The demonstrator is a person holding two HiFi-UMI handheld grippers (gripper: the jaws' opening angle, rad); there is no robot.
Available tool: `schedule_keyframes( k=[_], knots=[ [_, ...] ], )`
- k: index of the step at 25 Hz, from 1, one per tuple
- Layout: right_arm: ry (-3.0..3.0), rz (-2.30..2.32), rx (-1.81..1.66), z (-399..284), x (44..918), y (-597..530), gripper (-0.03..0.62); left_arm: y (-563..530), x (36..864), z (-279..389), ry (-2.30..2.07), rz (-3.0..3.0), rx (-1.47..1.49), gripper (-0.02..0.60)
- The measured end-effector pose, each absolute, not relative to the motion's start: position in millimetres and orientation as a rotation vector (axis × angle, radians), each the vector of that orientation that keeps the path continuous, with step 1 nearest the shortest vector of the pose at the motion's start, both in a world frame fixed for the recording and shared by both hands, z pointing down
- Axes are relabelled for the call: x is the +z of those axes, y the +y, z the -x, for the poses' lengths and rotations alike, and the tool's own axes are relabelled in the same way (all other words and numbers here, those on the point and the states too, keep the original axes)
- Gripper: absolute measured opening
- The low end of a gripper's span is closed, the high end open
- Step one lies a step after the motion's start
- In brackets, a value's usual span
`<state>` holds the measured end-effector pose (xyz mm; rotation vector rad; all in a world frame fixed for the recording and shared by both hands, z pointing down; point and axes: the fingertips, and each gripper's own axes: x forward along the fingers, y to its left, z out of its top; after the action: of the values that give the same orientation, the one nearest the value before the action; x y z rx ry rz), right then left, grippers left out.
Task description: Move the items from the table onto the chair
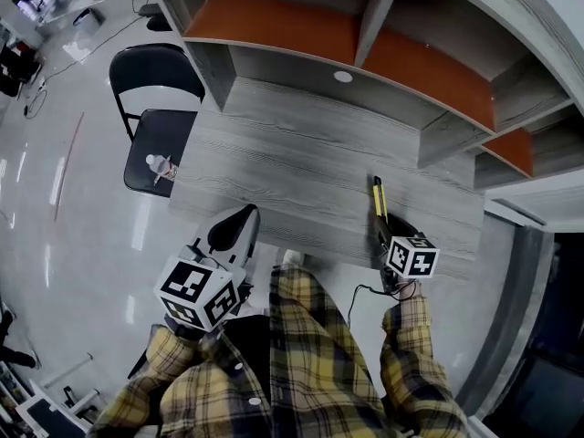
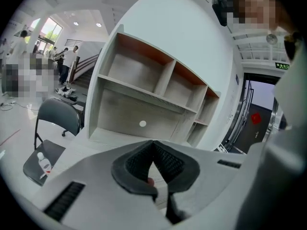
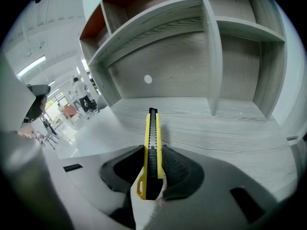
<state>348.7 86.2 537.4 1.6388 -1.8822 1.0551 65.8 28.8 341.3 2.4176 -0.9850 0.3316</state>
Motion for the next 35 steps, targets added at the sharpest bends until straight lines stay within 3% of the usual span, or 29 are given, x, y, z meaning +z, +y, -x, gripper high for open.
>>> schedule_keyframes(
  k=[8,19,27,35],
  knots=[
    [-2.003,-1.597,1.031,-196,494,37,0.127,-12,347,62,-1.029,-2.386,0.278,0.005],
    [-2.225,-1.235,0.975,120,480,-44,0.127,-57,373,312,-1.269,-2.240,0.245,0.005],
    [-2.313,-1.002,1.005,322,522,-100,0.127,-51,437,435,-1.380,-2.063,0.261,0.005],
    [-2.222,-0.964,1.045,423,637,-154,0.127,-30,515,492,-1.447,-1.858,0.205,0.005]
  ],
)
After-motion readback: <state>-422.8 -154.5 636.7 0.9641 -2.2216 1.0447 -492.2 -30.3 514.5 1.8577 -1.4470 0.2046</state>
